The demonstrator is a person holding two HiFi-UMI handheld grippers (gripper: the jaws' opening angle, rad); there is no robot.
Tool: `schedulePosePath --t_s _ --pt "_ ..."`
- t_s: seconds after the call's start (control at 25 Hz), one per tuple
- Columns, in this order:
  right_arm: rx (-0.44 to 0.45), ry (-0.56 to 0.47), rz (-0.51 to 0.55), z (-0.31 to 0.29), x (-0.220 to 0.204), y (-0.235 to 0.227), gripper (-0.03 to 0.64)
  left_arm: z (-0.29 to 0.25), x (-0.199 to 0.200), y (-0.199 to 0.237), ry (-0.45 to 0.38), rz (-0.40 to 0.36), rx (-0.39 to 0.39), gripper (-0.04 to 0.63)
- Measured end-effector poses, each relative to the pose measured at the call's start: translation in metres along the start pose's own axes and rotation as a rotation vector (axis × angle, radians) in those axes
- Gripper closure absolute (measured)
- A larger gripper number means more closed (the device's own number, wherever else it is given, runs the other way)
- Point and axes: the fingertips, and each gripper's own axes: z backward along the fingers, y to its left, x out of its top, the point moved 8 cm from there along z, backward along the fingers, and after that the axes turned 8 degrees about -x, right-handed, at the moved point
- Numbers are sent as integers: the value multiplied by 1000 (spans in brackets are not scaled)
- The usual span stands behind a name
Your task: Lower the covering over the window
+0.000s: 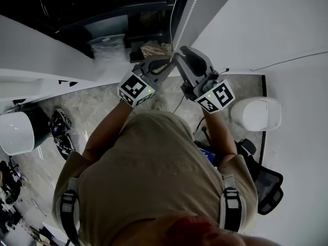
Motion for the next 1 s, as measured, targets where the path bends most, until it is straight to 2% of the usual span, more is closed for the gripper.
schedulePosePath --t_s 0.08,0.12,0.16,0.2,0.24,0.28,0.32,0.36,0.44,0.48,0.52,0.56,0.68,0.8,0.92,1.0 --pt "13 11 48 -7 1 6 531 -13 -40 -17 200 -7 -51 580" --pt "9 19 64 -9 -1 8 531 -17 -63 -27 267 -5 -77 580" --pt "-2 30 76 -11 -2 9 532 -17 -82 -36 282 31 -98 580" --pt "-12 44 83 -12 -4 9 592 -13 -96 -41 264 94 -113 581" --pt "-15 56 80 -13 -4 8 607 -8 -102 -42 244 149 -118 581" --pt "-15 67 63 -15 -4 6 609 -4 -104 -41 239 167 -114 581" --pt "-15 78 41 -16 -4 4 611 0 -103 -39 240 154 -107 581" --pt "-19 91 28 -16 -6 2 611 2 -100 -36 223 133 -101 581" --pt "-41 134 53 -16 -16 -1 611 8 -91 -31 116 117 -92 580" --pt "-50 160 70 -15 -23 -2 611 12 -84 -27 53 119 -88 554" --pt "-55 179 71 -14 -30 -2 611 15 -77 -24 5 118 -85 491" --pt "-60 186 57 -11 -35 -3 611 18 -69 -20 -28 111 -85 461" --pt "-82 163 42 -6 -39 -2 611 28 -50 -14 -107 76 -123 443" --pt "-96 149 83 -4 -37 -1 611 39 -26 -6 -218 51 -171 371" --pt "-101 159 120 -1 -37 -1 611 42 14 13 -329 62 -152 362" --pt "-107 160 136 -1 -36 1 611 36 47 24 -360 35 -147 363"
